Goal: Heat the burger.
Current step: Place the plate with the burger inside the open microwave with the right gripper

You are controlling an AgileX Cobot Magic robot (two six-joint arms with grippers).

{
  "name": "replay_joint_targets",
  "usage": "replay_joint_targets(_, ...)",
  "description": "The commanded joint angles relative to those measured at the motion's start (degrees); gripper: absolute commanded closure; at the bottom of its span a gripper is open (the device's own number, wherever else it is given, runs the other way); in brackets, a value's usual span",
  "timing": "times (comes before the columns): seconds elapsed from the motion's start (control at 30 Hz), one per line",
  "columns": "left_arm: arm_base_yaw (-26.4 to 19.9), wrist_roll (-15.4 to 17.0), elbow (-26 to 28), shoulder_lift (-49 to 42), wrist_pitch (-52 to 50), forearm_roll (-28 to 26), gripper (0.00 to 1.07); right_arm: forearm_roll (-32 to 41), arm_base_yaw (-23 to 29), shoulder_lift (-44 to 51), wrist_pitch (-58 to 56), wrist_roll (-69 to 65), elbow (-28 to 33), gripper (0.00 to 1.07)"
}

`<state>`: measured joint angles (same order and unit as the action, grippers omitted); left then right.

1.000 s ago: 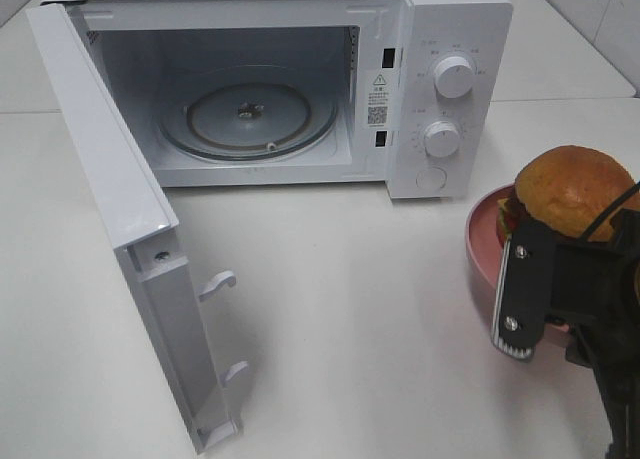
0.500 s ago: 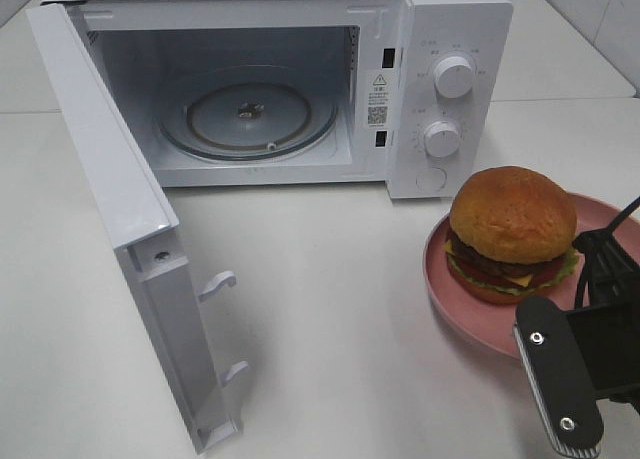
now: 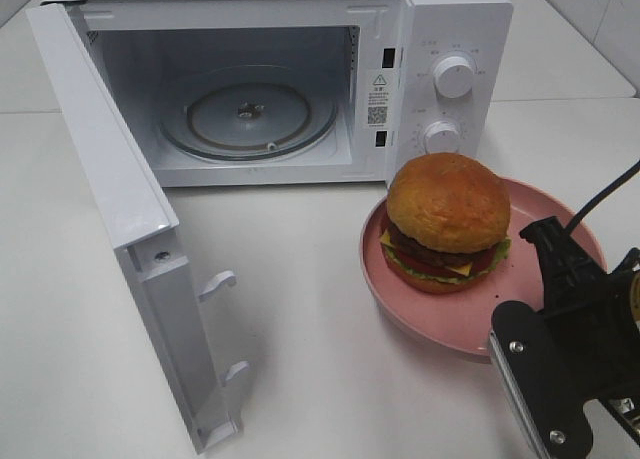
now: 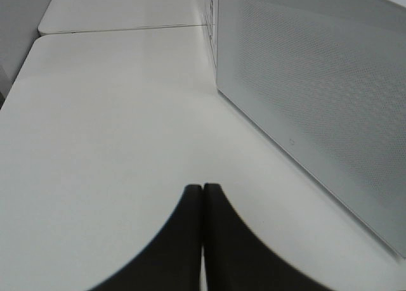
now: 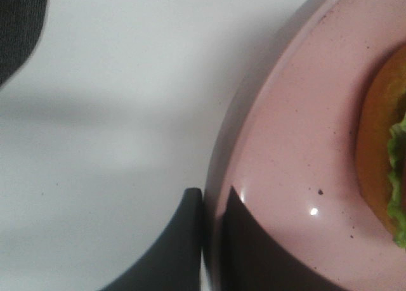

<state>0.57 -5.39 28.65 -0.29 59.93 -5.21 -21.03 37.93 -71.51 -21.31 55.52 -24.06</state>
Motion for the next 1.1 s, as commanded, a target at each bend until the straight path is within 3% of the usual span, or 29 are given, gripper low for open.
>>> replay_joint_targets(0.03, 0.2, -0.2, -0.2, -1.1, -0.5, -0.4, 1.07, 2.3, 0.2, 0.6, 3.6, 4.0, -0.7, 1.07)
replay_joint_targets(0.27, 0.2, -0.2, -0.2, -1.1, -0.5, -0.4, 1.07, 7.5, 0.2, 0.6, 3.4, 10.9, -2.9, 1.07)
replay_joint_targets(1.1, 0.2, -0.2, -0.2, -1.1, -0.5, -0.4, 1.07, 7.6, 0.2, -11.3, 5.5, 19.8, -14.0, 1.07)
